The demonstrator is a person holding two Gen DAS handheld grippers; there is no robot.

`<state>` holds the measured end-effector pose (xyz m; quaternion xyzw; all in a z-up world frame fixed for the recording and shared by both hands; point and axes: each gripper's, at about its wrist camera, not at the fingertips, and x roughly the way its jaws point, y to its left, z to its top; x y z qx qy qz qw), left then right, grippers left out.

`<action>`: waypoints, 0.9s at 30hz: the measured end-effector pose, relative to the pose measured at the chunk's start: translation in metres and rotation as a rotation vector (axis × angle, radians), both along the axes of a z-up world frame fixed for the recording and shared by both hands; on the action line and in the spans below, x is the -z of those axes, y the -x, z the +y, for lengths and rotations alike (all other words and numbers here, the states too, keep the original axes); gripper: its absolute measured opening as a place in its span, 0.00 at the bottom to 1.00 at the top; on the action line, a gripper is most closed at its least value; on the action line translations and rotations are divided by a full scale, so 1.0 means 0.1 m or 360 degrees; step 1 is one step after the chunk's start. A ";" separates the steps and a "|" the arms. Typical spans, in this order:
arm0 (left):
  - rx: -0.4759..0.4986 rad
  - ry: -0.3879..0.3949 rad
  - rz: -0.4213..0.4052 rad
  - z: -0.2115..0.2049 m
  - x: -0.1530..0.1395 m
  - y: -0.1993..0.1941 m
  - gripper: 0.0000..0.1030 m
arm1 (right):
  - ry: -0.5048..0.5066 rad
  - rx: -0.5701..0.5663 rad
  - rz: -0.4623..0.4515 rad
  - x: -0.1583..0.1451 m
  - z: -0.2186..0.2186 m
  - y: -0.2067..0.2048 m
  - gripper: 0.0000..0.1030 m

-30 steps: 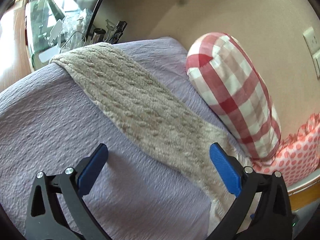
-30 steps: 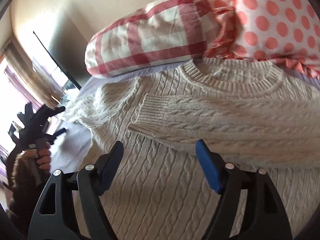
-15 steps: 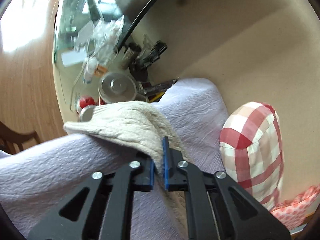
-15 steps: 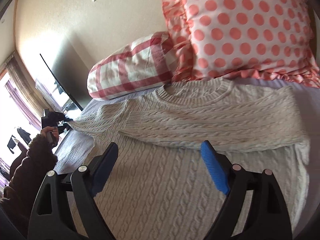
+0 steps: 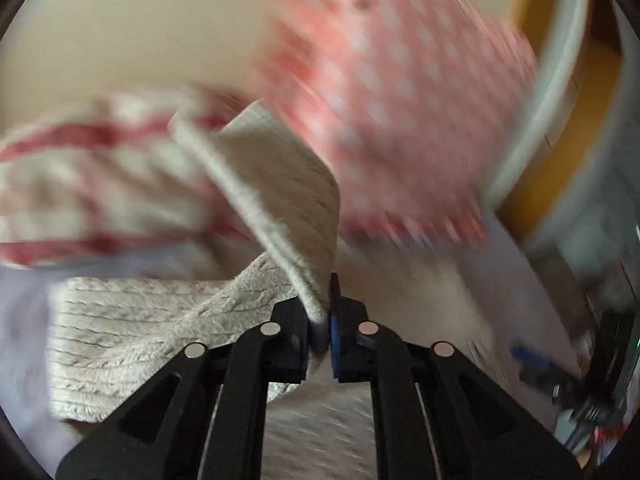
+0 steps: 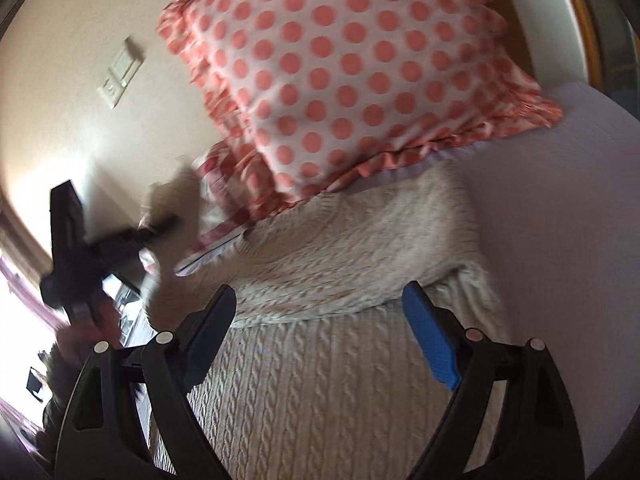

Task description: Fold small clothes

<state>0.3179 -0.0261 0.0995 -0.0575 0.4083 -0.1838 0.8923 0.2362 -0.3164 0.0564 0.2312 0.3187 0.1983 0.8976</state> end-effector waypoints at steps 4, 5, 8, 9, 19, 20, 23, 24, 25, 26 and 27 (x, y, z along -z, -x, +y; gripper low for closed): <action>0.0393 0.0039 0.0278 -0.56 0.49 0.18 0.12 | -0.0051 -0.0015 0.0107 0.13 -0.17 -0.09 0.84; 0.0433 0.0067 0.0251 -0.51 0.46 0.28 0.14 | -0.0064 -0.0029 0.0128 0.14 -0.19 -0.12 0.84; 0.0370 0.0079 0.0071 -0.07 0.20 0.54 0.46 | -0.0075 -0.0067 0.0165 0.17 -0.18 -0.26 0.82; 0.0309 0.0063 0.0017 0.10 0.10 0.58 0.54 | -0.0065 -0.0075 0.0172 0.17 -0.16 -0.30 0.78; -0.0318 -0.0105 -0.0071 1.66 0.00 1.31 0.70 | 0.0087 0.0058 0.0363 0.40 0.02 -0.96 0.62; -0.0348 -0.0094 -0.0059 1.74 0.03 1.35 0.70 | 0.0075 0.0074 0.0372 0.42 0.00 -0.98 0.62; -0.0415 -0.0053 -0.0016 1.94 0.12 1.42 0.71 | 0.0116 0.0077 0.0369 0.49 0.00 -1.07 0.13; -0.0426 -0.0049 -0.0006 1.95 0.15 1.42 0.71 | 0.0109 0.0068 0.0378 0.48 0.01 -1.08 0.13; -0.0429 -0.0045 0.0000 1.97 0.17 1.42 0.71 | 0.0085 0.0053 0.0362 0.44 0.01 -1.08 0.13; -0.0424 -0.0039 0.0001 1.96 0.17 1.41 0.71 | 0.0068 0.0039 0.0300 0.32 0.01 -1.06 0.12; -0.0411 -0.0033 -0.0003 1.94 0.18 1.39 0.71 | 0.0055 0.0032 0.0242 0.22 0.01 -1.03 0.12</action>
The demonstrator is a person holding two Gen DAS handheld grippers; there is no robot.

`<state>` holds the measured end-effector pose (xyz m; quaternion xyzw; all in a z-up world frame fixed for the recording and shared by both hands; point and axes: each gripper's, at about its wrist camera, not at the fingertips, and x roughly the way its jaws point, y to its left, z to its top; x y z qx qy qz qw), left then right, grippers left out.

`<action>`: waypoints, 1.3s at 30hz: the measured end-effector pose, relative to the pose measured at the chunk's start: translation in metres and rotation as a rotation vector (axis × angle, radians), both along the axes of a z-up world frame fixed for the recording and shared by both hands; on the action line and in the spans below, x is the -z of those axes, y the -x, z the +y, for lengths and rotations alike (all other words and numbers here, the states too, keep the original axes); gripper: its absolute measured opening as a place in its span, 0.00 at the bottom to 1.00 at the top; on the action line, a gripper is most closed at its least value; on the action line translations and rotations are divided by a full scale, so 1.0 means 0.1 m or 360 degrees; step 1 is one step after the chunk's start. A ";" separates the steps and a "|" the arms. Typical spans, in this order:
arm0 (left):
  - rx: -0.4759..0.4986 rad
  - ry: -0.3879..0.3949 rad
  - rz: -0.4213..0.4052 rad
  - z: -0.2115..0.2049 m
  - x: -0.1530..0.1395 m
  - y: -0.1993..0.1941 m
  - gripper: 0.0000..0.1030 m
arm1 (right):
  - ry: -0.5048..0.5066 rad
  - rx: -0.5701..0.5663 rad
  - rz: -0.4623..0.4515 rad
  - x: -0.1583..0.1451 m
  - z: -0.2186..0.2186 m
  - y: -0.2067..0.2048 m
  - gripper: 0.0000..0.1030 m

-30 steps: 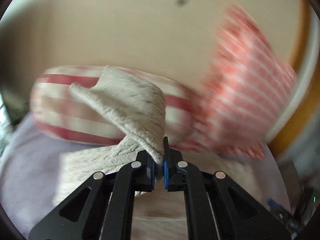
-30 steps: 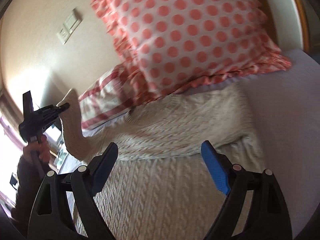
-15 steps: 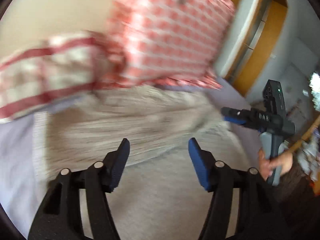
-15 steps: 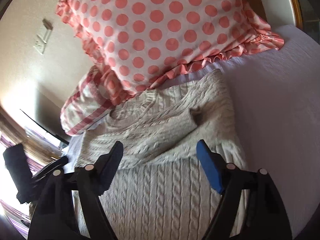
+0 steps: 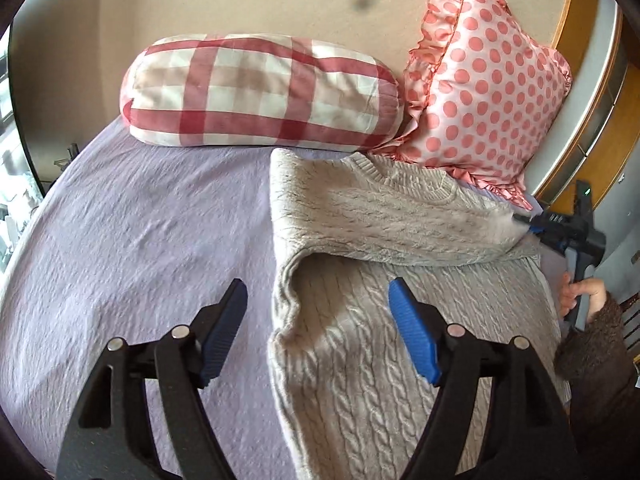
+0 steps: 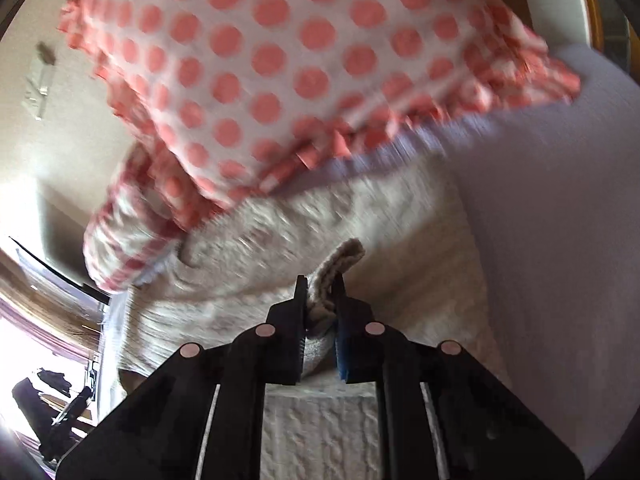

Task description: Fold small clothes

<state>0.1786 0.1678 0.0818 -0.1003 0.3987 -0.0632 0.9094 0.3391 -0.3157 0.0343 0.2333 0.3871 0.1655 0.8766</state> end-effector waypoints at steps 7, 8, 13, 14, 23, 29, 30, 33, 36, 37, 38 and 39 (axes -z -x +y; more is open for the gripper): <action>0.0100 -0.0041 -0.0023 -0.20 0.03 -0.04 0.73 | 0.0325 0.0149 -0.0105 -0.23 0.01 0.12 0.97; 0.0104 -0.0049 -0.0023 -0.21 0.04 -0.03 0.74 | 0.0300 0.0135 -0.0096 -0.19 -0.02 0.12 0.94; 0.0094 -0.0048 -0.0009 -0.17 0.05 -0.01 0.74 | 0.0223 0.0068 0.0045 0.03 -0.09 0.07 0.65; 0.0094 -0.0050 -0.0011 -0.17 0.05 0.00 0.74 | 0.0223 0.0052 0.0078 0.08 -0.08 0.08 0.65; 0.0080 -0.0033 0.0014 -0.15 0.09 0.02 0.79 | 0.0046 -0.0239 0.0097 0.21 0.00 0.19 0.49; 0.0092 -0.0043 0.0020 -0.18 0.11 0.03 0.80 | -0.0169 -0.0284 0.0030 0.04 -0.20 0.45 0.49; 0.0092 -0.0045 0.0023 -0.18 0.11 0.03 0.80 | -0.0117 -0.0240 0.0015 0.03 -0.23 0.47 0.49; 0.0089 -0.0043 0.0037 -0.19 0.13 0.03 0.80 | 0.0056 -0.0132 0.0039 0.05 -0.26 0.37 0.49; 0.0088 -0.0040 0.0044 -0.19 0.13 0.04 0.80 | 0.0146 -0.0098 0.0067 0.11 -0.23 0.17 0.49; 0.0089 -0.0043 0.0044 -0.19 0.13 0.05 0.80 | 0.0164 -0.0097 0.0073 0.13 -0.20 0.11 0.49; 0.0087 -0.0054 0.0043 -0.19 0.12 0.06 0.81 | 0.0181 -0.0105 0.0084 0.16 -0.17 0.03 0.48; 0.0086 -0.0060 0.0043 -0.18 0.13 0.07 0.82 | 0.0197 -0.0111 0.0095 0.19 -0.15 -0.02 0.46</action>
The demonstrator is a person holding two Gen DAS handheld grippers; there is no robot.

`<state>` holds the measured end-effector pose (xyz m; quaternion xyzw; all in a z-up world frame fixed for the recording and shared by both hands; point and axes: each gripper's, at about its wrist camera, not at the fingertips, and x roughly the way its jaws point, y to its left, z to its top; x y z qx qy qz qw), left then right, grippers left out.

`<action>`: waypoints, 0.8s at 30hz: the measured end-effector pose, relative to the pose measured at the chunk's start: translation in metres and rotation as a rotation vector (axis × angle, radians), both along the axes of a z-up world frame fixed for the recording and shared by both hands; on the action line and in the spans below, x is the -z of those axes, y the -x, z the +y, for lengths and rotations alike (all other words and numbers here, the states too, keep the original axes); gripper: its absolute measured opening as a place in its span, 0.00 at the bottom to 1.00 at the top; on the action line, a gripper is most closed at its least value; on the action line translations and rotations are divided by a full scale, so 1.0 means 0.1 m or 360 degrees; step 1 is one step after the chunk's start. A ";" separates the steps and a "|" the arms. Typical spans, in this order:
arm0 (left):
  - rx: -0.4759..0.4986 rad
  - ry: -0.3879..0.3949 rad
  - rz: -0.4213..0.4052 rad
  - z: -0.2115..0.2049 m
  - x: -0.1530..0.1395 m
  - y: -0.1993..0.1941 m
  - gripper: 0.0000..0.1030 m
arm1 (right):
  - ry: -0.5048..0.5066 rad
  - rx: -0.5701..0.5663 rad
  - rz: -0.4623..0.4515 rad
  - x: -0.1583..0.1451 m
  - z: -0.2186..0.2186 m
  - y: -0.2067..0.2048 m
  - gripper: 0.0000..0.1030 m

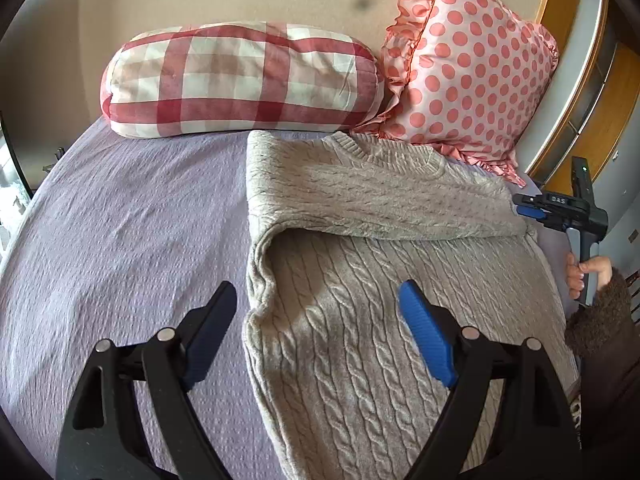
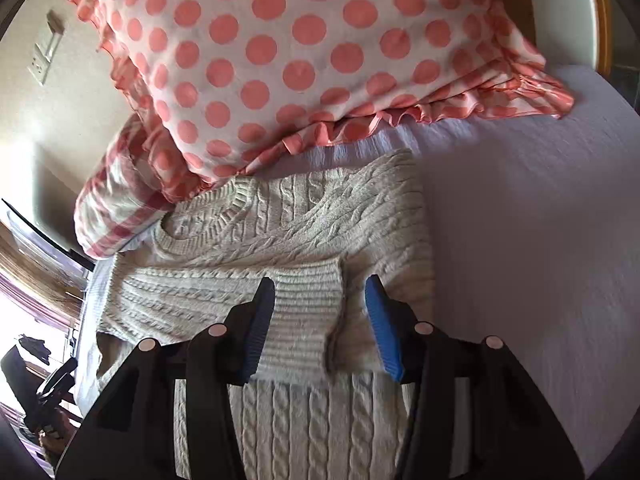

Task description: Fold small clothes

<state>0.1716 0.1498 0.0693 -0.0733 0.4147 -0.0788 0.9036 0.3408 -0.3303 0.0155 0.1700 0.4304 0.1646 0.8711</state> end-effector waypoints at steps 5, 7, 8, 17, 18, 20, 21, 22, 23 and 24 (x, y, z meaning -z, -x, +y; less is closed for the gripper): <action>0.0025 -0.0021 0.0039 0.06 0.03 0.11 0.82 | -0.0015 -0.0053 0.0045 0.06 0.07 0.04 0.48; 0.0051 -0.0024 0.0059 0.08 0.05 0.22 0.83 | -0.0053 -0.0071 0.0012 0.00 -0.01 0.30 0.68; 0.0074 -0.0001 0.0087 0.09 0.09 0.31 0.83 | -0.0063 -0.0074 -0.0006 -0.02 -0.05 0.42 0.72; 0.0098 0.0219 0.0307 0.09 0.50 1.01 0.80 | -0.0078 -0.0082 0.0018 0.18 -0.47 1.85 0.64; 0.0086 0.0206 0.0295 0.07 0.50 1.07 0.79 | -0.0087 -0.0081 0.0026 0.21 -0.49 1.93 0.60; 0.0073 0.0181 0.0283 0.02 0.49 1.19 0.77 | -0.0123 -0.0097 0.0051 0.31 -0.50 2.13 0.55; 0.0066 0.0174 0.0283 0.00 0.49 1.25 0.74 | -0.0122 -0.0100 0.0057 0.35 -0.48 2.19 0.53; 0.0062 0.0168 0.0282 -0.02 0.48 1.28 0.70 | -0.0116 -0.0100 0.0034 0.36 -0.46 2.26 0.52; 0.0054 0.0156 0.0281 -0.05 0.48 1.34 0.68 | -0.0124 -0.0114 0.0022 0.37 -0.45 2.30 0.50; 0.0045 0.0147 0.0278 -0.06 0.48 1.38 0.62 | -0.0144 -0.0128 0.0024 0.38 -0.44 2.33 0.45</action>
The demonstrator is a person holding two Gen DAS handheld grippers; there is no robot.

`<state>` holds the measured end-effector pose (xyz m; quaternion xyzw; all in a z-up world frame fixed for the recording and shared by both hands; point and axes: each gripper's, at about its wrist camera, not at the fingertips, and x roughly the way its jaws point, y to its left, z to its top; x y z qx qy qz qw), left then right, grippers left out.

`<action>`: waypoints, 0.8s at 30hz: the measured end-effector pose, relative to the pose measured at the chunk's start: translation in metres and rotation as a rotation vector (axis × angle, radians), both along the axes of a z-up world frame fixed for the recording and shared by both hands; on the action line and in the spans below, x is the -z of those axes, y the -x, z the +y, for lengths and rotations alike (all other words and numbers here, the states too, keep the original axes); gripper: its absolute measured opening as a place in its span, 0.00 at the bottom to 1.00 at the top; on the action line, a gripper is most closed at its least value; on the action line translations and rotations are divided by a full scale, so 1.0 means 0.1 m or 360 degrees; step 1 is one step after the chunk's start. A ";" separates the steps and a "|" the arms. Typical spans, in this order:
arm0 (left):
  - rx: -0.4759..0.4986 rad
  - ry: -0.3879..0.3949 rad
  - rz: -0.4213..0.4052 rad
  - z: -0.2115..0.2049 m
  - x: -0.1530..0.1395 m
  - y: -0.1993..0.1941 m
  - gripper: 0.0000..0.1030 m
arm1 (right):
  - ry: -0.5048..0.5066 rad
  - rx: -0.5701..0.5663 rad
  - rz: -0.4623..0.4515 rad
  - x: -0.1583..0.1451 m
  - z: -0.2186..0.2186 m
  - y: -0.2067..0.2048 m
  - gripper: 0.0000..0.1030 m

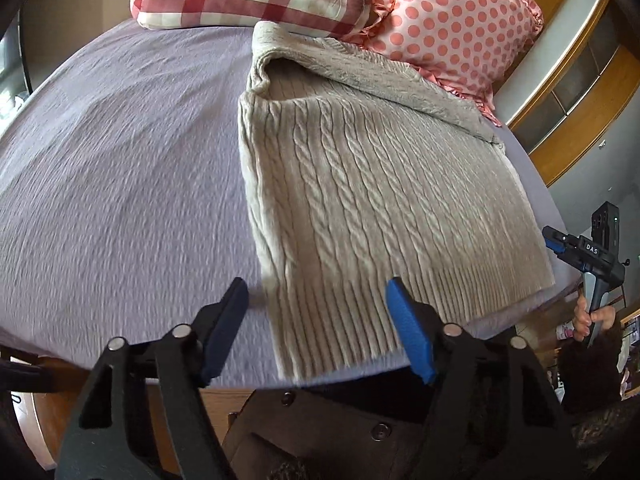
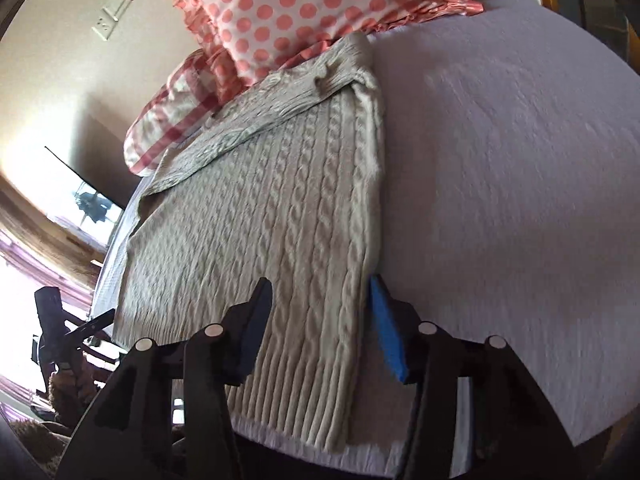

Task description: Fold small clothes

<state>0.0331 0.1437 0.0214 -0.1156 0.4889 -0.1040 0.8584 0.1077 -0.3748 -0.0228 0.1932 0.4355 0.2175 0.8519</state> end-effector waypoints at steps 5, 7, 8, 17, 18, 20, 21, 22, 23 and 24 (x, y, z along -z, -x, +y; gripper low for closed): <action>-0.0017 0.0008 0.0003 -0.09 0.01 0.18 0.42 | -0.0140 -0.0074 -0.0026 0.12 0.05 0.17 0.26; -0.0030 0.0020 0.0015 -0.11 0.01 0.20 0.31 | -0.0208 -0.0086 -0.0023 0.17 0.05 0.22 0.22; -0.0043 0.0030 0.0023 -0.10 0.02 0.20 0.28 | -0.0255 -0.0096 -0.0018 0.21 0.04 0.25 0.17; -0.0126 0.0426 -0.0011 0.19 -0.11 0.00 0.07 | -0.0577 -0.0053 -0.0228 0.02 -0.01 0.33 0.08; -0.0140 0.0427 -0.0060 0.23 -0.21 -0.05 0.07 | -0.0623 -0.0037 -0.0279 -0.09 -0.06 0.31 0.08; -0.0172 0.0425 -0.0186 0.33 -0.46 -0.22 0.07 | -0.0703 -0.0007 -0.0385 -0.33 -0.14 0.20 0.08; -0.0182 0.0414 -0.0235 0.36 -0.58 -0.34 0.07 | -0.0712 0.0012 -0.0423 -0.45 -0.15 0.12 0.08; -0.0195 0.0390 -0.0290 0.37 -0.73 -0.53 0.07 | -0.0723 0.0028 -0.0456 -0.55 -0.16 0.03 0.08; -0.0200 0.0370 -0.0315 0.36 -0.83 -0.68 0.07 | -0.0749 0.0041 -0.0499 -0.68 -0.15 -0.15 0.08; -0.0212 0.0346 -0.0338 0.35 -0.94 -0.88 0.07 | -0.0755 0.0058 -0.0528 -0.78 -0.15 -0.29 0.08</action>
